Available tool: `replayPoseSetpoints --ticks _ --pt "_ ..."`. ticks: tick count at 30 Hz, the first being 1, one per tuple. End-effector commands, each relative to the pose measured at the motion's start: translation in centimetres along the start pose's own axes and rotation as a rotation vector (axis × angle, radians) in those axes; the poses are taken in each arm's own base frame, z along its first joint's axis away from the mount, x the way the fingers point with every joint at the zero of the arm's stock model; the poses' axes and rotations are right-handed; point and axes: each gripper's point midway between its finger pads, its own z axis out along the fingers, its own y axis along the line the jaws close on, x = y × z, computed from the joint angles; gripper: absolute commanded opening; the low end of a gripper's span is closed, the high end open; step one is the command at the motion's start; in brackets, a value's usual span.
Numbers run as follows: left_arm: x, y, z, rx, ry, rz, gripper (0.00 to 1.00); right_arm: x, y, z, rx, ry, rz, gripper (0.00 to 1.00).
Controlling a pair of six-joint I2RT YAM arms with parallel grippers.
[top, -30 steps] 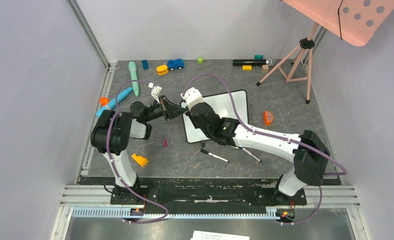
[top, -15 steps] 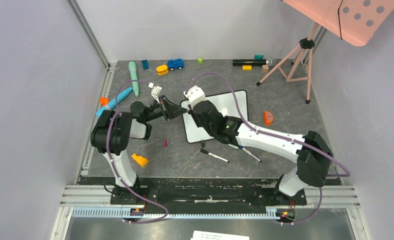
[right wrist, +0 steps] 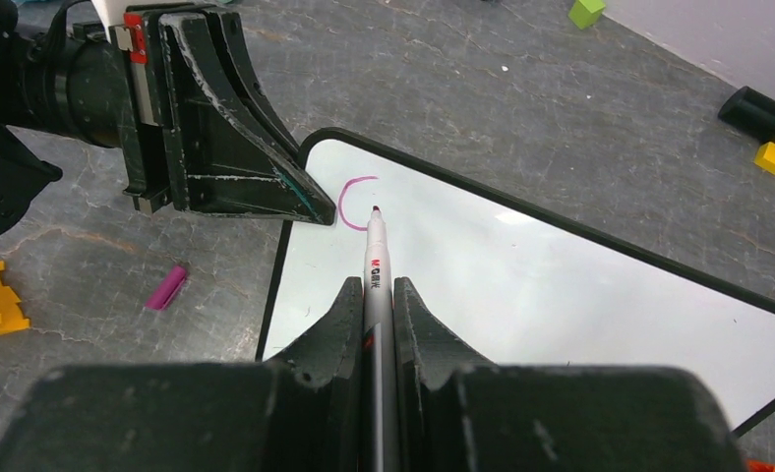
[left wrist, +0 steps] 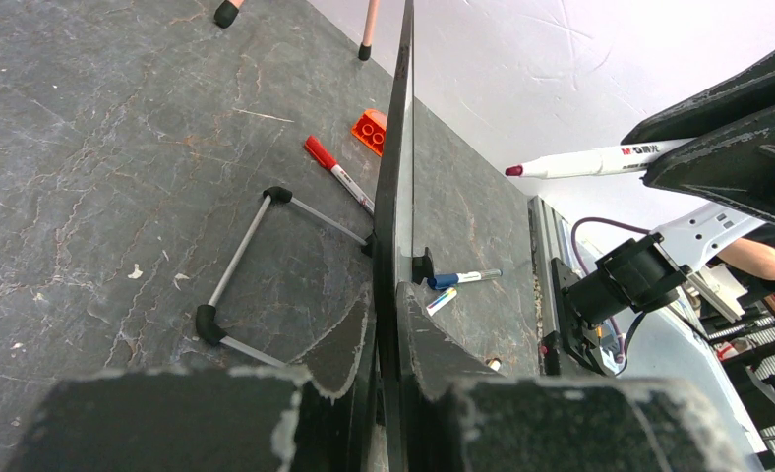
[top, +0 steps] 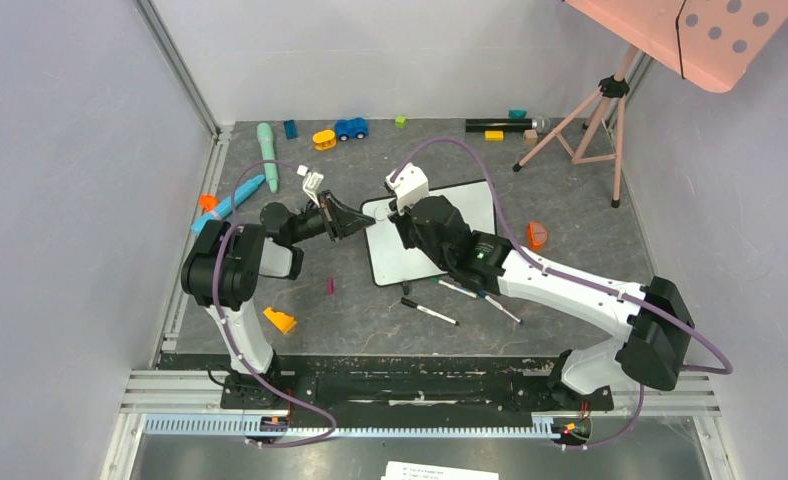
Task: Write a sentence on the whiteboard
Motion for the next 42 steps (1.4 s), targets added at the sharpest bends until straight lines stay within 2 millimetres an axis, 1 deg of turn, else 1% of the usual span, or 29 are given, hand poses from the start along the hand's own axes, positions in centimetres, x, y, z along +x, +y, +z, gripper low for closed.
replayPoseSetpoints --ticks 1,9,15,21,31,42 --pt "-1.6 -1.3 0.1 0.046 -0.03 0.145 0.02 -0.5 -0.2 0.1 -0.004 -0.024 -0.025 0.0" --pt "-1.6 -1.4 0.0 0.046 -0.03 0.148 0.02 0.1 -0.4 0.7 0.024 0.007 -0.022 0.0" --pt "-1.6 -1.3 0.1 0.046 -0.03 0.147 0.02 0.6 -0.8 1.0 0.059 0.019 -0.023 0.0" --pt "-1.6 -1.3 0.0 0.046 -0.029 0.145 0.02 1.0 -0.8 1.4 0.067 0.029 -0.03 0.0" --pt "-1.6 -1.3 0.1 0.046 -0.03 0.146 0.02 1.0 -0.5 2.2 0.069 0.036 -0.033 0.0" --pt "-1.5 -1.3 0.0 0.045 -0.029 0.144 0.02 0.3 -0.9 2.0 0.085 0.019 -0.03 0.0"
